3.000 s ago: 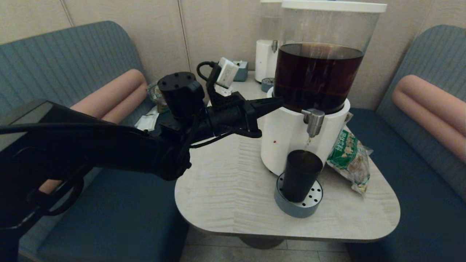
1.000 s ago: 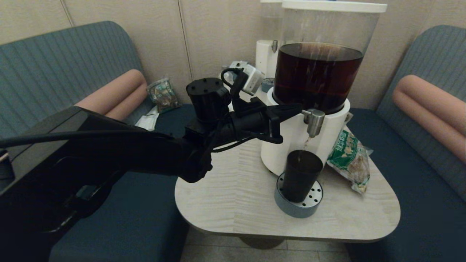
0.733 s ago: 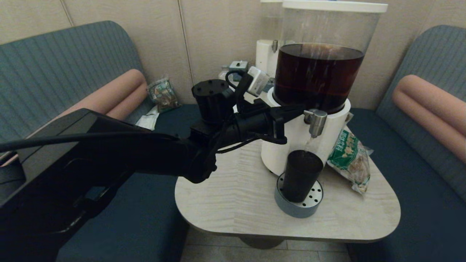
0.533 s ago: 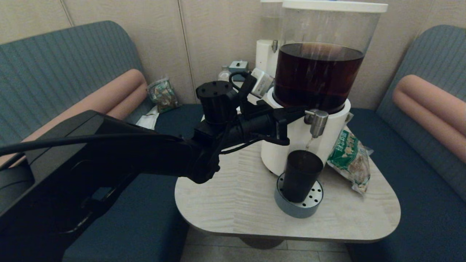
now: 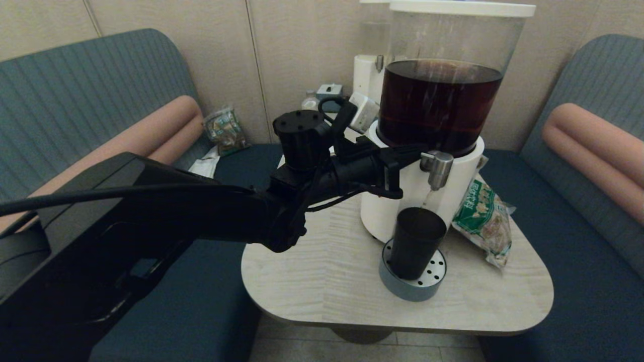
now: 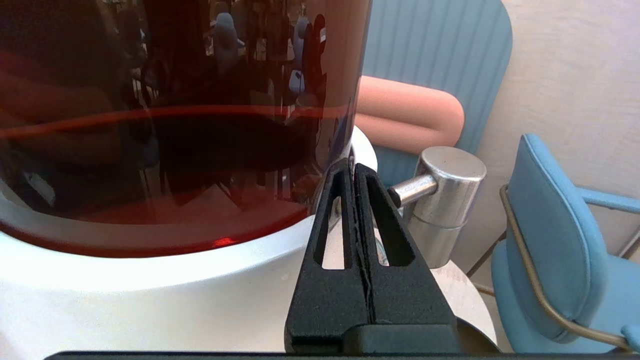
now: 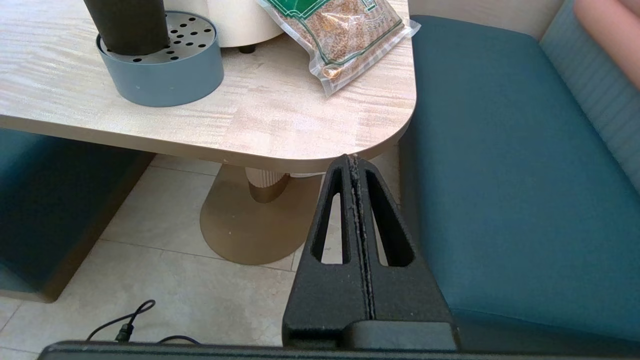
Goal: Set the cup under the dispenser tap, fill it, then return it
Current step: Turn off the faucet
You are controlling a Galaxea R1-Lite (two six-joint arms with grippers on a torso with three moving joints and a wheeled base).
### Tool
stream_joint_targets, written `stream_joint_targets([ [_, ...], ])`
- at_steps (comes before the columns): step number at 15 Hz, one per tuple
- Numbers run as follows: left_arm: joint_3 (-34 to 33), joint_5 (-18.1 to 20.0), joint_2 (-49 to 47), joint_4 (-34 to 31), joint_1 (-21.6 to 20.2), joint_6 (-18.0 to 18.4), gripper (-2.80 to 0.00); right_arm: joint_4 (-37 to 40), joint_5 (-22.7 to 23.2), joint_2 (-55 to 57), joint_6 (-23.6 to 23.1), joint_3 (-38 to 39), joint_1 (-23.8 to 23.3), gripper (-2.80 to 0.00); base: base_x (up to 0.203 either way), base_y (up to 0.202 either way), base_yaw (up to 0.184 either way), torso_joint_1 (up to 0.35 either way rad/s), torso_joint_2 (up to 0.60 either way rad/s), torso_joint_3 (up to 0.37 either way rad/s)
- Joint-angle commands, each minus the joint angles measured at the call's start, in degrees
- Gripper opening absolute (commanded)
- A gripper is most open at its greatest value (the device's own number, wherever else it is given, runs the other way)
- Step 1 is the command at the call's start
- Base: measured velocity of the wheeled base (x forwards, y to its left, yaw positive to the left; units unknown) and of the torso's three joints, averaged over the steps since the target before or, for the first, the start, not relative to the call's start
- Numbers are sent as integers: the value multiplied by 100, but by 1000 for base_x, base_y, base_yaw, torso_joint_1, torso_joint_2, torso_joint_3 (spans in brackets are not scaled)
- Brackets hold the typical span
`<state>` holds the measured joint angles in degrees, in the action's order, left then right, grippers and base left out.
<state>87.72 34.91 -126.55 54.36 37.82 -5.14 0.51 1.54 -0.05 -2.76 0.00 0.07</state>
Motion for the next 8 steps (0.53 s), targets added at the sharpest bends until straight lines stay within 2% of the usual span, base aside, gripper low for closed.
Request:
stream_joint_targets([
  [1,-180,14,341,31,-69,-4,-280,2,5,5,-6,0,1,-280,0,0,0,0,0,0],
  [6,-798,10,923,79,-244,-5,-280,2,5,5,-6,0,1,-280,0,0,0,0,0,0],
  [8,-1007,31,949,388,-229,-101,-280,2,5,5,-6,0,1,-280,0,0,0,0,0,0],
])
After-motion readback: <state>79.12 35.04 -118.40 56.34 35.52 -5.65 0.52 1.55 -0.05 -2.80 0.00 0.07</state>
